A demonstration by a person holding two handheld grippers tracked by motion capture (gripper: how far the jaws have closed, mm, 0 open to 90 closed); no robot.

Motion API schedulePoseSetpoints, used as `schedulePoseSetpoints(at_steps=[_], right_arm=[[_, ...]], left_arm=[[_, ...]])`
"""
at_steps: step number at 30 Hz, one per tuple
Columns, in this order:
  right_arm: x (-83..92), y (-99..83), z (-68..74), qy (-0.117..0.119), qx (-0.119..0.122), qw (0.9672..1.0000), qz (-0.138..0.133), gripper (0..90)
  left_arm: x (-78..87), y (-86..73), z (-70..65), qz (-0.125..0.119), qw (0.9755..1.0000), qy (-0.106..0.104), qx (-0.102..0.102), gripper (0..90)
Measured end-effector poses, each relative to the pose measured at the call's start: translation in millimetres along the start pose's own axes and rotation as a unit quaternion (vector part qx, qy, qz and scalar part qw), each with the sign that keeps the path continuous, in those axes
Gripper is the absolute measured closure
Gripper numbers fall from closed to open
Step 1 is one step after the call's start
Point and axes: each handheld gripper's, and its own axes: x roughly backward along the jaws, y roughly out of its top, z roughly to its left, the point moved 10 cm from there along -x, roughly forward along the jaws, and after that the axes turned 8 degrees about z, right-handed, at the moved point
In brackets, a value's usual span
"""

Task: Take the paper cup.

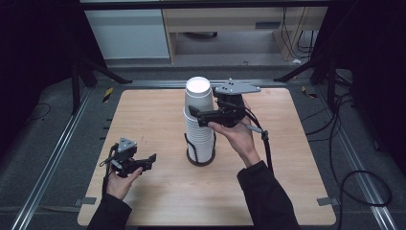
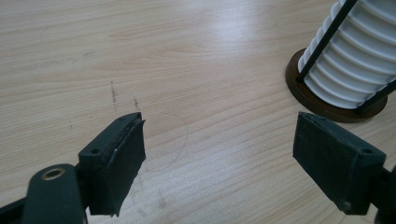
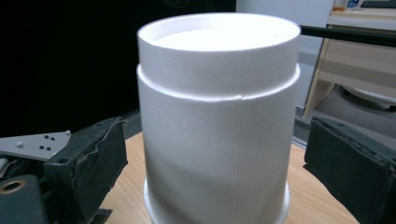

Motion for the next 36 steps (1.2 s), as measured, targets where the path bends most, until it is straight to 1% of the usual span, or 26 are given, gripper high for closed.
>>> schedulePoseSetpoints(at_steps=[2, 5, 7, 8, 12, 13, 15, 20, 24, 31, 36], right_arm=[[-5.5, -1.7, -0.4, 0.001, -0.001, 1.0, 0.005, 5.5], [-12.5, -4.1, -0.2, -0.005, 0.005, 0.9999, 0.011, 5.7], [-14.7, -4.1, 0.8, -0.002, 0.004, 0.9999, 0.01, 5.7], [-18.2, -4.2, 2.2, -0.003, 0.004, 0.9999, 0.01, 6.3], [-23.1, -5.6, 2.1, -0.008, 0.003, 0.9999, 0.011, 7.6], [-23.1, -5.6, 2.1, -0.008, 0.003, 0.9999, 0.011, 7.6], [-24.2, -6.3, 0.7, -0.01, 0.003, 0.9999, 0.01, 10.4], [-26.9, -8.3, 0.1, -0.005, -0.001, 0.9999, 0.015, 9.8], [-28.4, -9.7, 0.4, -0.006, 0.002, 0.9998, 0.018, 10.8], [-25.8, -9.2, 0.0, -0.012, 0.005, 0.9997, 0.02, 12.9], [-24.2, -8.8, 0.0, -0.011, 0.011, 0.9996, 0.022, 13.4]], left_arm=[[0.0, 0.1, -0.3, 0.0, 1.0, 0.0, 0.0, 16.1], [-0.1, 0.0, -0.1, 0.0, 1.0, 0.0, 0.0, 16.1], [-0.2, -0.1, 0.0, 0.0, 1.0, 0.0, -0.001, 16.1], [0.0, 0.1, 0.0, 0.0, 1.0, 0.0, -0.001, 16.1], [0.6, 0.0, -0.5, -0.001, 1.0, -0.002, 0.0, 16.1], [0.6, 0.0, -0.6, -0.001, 1.0, -0.003, 0.0, 16.1], [0.3, -0.1, -0.7, 0.0, 1.0, -0.002, 0.0, 16.1], [-0.4, -0.2, -0.9, 0.001, 1.0, -0.001, -0.003, 16.1], [-1.1, -0.7, -1.6, 0.003, 1.0, -0.002, -0.002, 16.1], [-0.7, -0.7, -1.1, 0.003, 1.0, -0.002, -0.002, 16.1], [-0.9, -1.0, -1.2, 0.004, 1.0, -0.002, -0.002, 16.1]])
